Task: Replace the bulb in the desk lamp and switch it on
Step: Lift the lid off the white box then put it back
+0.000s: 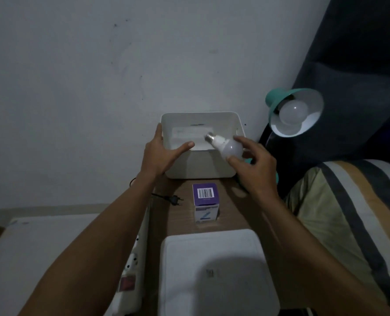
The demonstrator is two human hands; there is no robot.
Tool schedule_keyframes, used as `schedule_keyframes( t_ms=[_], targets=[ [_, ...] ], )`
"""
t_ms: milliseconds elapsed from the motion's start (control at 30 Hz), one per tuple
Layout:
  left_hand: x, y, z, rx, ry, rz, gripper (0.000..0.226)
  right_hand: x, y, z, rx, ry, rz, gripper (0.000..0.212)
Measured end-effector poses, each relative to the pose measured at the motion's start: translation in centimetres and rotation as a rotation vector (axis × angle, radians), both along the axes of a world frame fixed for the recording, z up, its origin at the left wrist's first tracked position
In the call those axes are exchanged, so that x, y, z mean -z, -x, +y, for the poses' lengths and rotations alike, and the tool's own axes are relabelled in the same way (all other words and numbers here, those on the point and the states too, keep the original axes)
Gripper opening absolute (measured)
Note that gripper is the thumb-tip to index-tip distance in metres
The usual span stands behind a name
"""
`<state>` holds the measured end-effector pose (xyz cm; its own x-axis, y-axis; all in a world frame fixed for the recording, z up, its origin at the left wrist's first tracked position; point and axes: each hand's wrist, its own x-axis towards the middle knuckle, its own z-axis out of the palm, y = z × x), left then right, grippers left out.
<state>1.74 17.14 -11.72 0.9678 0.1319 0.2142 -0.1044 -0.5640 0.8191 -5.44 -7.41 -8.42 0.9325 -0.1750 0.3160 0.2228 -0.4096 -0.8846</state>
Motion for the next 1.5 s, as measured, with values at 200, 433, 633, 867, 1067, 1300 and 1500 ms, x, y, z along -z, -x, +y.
schedule_keyframes(
  t_ms=[200,433,633,867,1067,1300,1500],
  targets=[
    [-0.1,-0.1,0.1,-0.03,-0.03,0.011,0.115,-1.5,-6.1,3.1,-0.005,0.195,0.022,0.05],
    [0.3,-0.6,0.4,-0.02,-0.025,0.005,0.114,-0.6,-9.2,4.8,-0.129,0.367,0.227,0.042],
    [0.8,-1.0,0.5,-0.026,-0.058,0.01,0.115,-0.2,-10.5,4.8,-0.152,0.464,0.314,0.032],
    [-0.3,-0.8,0.6,0.013,-0.106,0.111,0.122,-1.1,-9.1,4.5,-0.105,0.419,0.23,0.043],
    [-1.9,2.5,1.2,0.002,-0.131,0.173,0.117,-3.2,-5.7,2.0,-0.045,0.344,0.137,0.031],
    [1.6,13.6,-0.8,-0.176,-0.008,0.092,0.066,-0.5,2.7,-0.8,0.037,0.203,0.193,0.025],
    [4.9,22.1,-3.1,-0.127,0.025,0.248,0.065,5.7,11.0,-2.4,0.075,0.186,0.382,0.027]
  ],
)
